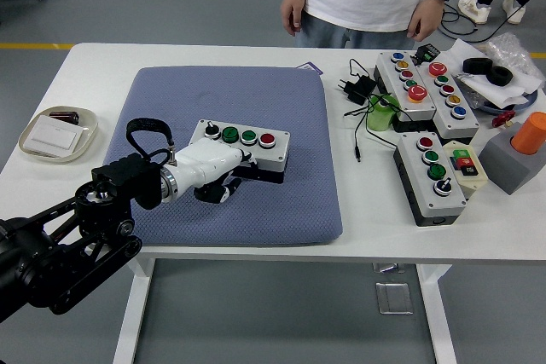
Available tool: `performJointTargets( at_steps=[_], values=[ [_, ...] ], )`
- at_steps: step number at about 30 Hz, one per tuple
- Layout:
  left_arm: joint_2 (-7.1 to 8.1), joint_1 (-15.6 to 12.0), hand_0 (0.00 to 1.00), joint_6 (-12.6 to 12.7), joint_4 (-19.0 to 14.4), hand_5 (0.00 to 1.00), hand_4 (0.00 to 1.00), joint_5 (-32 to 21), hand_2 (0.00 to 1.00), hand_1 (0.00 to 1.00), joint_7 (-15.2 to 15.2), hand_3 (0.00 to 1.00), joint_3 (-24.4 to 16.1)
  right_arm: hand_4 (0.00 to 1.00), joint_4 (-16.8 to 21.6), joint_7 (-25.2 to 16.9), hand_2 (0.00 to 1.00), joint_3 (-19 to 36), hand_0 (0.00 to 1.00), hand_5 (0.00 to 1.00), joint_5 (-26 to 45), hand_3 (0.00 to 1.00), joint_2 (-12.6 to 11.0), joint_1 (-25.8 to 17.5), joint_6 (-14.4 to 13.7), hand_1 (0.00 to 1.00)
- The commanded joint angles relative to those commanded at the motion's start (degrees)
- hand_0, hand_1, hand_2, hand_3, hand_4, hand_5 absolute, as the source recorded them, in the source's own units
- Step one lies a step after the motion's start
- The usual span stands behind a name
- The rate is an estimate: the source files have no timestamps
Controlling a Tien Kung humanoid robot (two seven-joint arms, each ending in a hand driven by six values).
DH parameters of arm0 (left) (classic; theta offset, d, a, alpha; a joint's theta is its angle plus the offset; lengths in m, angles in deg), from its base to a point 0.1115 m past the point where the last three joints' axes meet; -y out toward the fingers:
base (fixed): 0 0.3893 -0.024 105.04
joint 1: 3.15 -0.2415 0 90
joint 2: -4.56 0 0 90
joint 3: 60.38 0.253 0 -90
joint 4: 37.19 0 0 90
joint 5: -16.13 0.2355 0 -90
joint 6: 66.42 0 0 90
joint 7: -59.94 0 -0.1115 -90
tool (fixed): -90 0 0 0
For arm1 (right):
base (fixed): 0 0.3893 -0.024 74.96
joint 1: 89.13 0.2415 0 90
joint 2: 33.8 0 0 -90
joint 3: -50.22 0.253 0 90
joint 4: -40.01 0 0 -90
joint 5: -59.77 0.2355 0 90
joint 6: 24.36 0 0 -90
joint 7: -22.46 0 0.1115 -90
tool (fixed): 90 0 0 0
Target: Pick up the button,place it on the desk,press the button,press the button
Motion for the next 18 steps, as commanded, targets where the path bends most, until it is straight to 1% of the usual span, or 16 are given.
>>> performJointTargets(
  at_steps=[1,3,6,8,11,14,15,18],
  values=[
    [0.01,0.0,0.159,0.0,-0.1,0.002,0.36,0.0,0.111,0.068,0.0,0.857,0.0,0.28,0.0,0.0,0.539,0.0,0.627,0.022,0.0,0.582,0.0,0.0,0.0,0.477],
    [0.21,-0.3,0.157,0.2,-2.9,0.002,0.352,0.5,0.108,0.066,0.1,0.855,0.5,0.28,0.0,0.2,0.539,0.3,0.627,0.022,-0.8,0.582,0.0,0.0,0.1,0.477],
    [0.69,-0.6,0.157,0.9,-6.6,0.002,0.352,1.7,0.108,0.066,0.6,0.855,-0.4,0.28,0.0,0.2,0.539,0.1,0.627,0.022,-0.6,0.582,0.1,-0.2,0.1,0.477],
    [1.02,-0.5,0.157,1.0,-7.9,0.002,0.352,2.4,0.108,0.066,0.9,0.855,-1.0,0.28,0.0,0.2,0.539,0.2,0.627,0.022,-0.6,0.582,0.0,-0.2,0.1,0.477],
    [1.66,-0.3,0.154,0.5,-9.7,0.002,0.339,3.5,0.104,0.062,1.7,0.854,-2.4,0.279,0.0,0.3,0.539,0.3,0.627,0.022,-0.7,0.582,0.1,-0.3,0.1,0.477],
    [2.12,0.3,0.154,0.1,-9.7,0.002,0.339,4.2,0.104,0.062,2.3,0.854,-3.1,0.279,0.0,0.3,0.539,0.3,0.627,0.022,-0.8,0.582,0.1,-0.4,0.1,0.477],
    [2.24,0.6,0.151,-0.1,-9.4,0.002,0.317,4.4,0.099,0.057,2.4,0.855,-3.2,0.28,0.0,0.3,0.539,0.3,0.627,0.022,-0.9,0.582,0.1,-0.4,0.1,0.477],
    [2.41,1.2,0.151,-0.4,-7.6,0.002,0.317,4.6,0.099,0.057,2.6,0.855,-3.3,0.28,0.0,0.3,0.539,0.3,0.627,0.022,-1.0,0.582,0.0,-0.4,0.1,0.477]
  ],
)
